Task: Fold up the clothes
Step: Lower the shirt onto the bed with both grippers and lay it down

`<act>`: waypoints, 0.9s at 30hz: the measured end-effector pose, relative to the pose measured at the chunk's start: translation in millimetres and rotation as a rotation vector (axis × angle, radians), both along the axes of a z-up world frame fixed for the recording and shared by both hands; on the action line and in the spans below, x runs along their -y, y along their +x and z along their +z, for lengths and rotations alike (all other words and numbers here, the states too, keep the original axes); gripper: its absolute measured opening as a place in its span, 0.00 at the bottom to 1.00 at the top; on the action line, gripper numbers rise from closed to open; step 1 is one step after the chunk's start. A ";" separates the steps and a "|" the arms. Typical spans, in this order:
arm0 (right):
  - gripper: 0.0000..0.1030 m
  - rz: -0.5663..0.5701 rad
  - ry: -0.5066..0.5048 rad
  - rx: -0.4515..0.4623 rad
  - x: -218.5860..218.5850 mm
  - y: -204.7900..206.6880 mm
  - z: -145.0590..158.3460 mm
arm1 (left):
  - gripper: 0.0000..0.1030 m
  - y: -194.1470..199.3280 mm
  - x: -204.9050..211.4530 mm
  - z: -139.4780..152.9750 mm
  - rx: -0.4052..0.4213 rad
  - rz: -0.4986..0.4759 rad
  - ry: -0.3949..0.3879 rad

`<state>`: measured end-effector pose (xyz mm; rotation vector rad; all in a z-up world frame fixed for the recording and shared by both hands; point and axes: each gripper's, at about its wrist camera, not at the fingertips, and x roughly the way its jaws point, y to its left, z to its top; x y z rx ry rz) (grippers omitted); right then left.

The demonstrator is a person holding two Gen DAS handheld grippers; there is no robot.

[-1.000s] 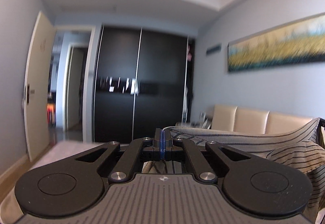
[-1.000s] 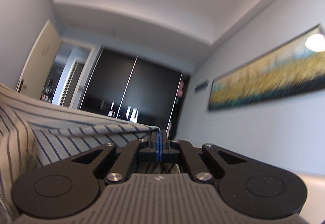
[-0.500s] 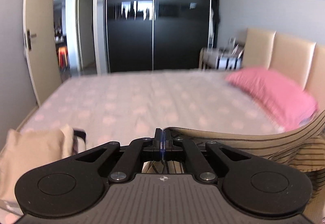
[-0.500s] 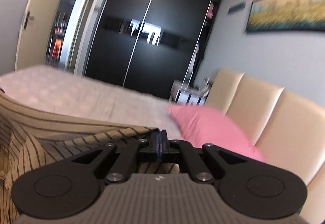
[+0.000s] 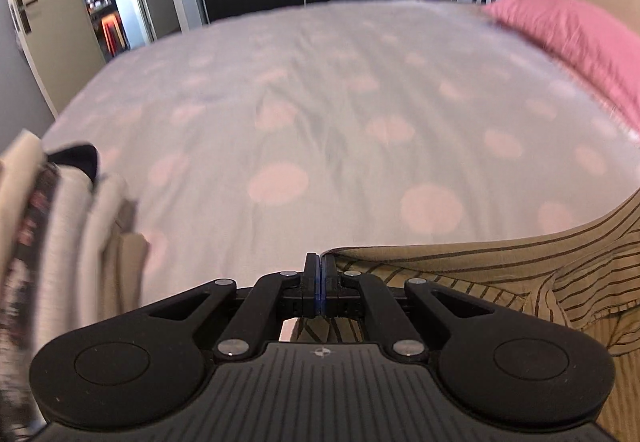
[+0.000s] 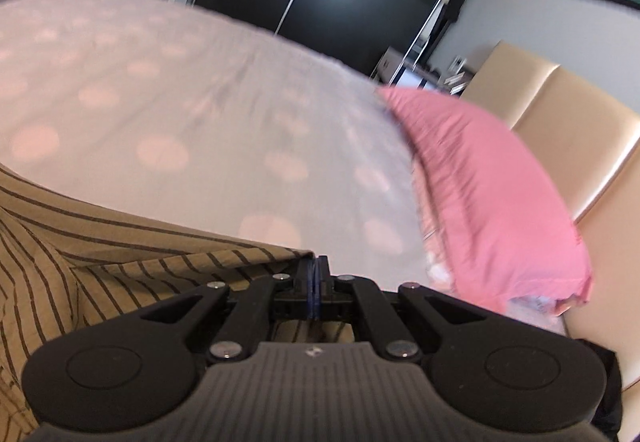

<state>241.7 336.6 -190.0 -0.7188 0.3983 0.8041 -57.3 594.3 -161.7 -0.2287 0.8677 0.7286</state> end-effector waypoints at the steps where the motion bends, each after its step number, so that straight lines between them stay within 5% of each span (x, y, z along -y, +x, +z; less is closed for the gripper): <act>1: 0.01 -0.005 -0.015 -0.010 -5.8 5.0 -9.1 | 0.00 3.3 -2.6 -8.5 -0.016 0.003 -0.007; 11: 0.04 -0.035 -0.101 -0.146 -21.0 23.8 -62.7 | 0.04 9.6 -17.0 -59.1 -0.078 0.031 -0.084; 15: 0.31 -0.042 -0.045 -0.149 -3.1 26.2 -40.3 | 0.16 -1.9 -10.9 -43.9 -0.030 0.019 -0.087; 21: 0.32 0.029 0.079 -0.225 40.9 8.5 7.8 | 0.24 -23.3 15.6 -2.7 0.049 -0.050 -0.073; 25: 0.41 0.132 0.114 -0.342 56.8 -15.9 24.4 | 0.49 -26.6 58.9 16.9 0.081 -0.192 -0.087; 27: 0.63 0.176 0.109 -0.398 58.1 -28.9 26.4 | 0.52 -21.3 77.6 16.2 0.061 -0.249 -0.102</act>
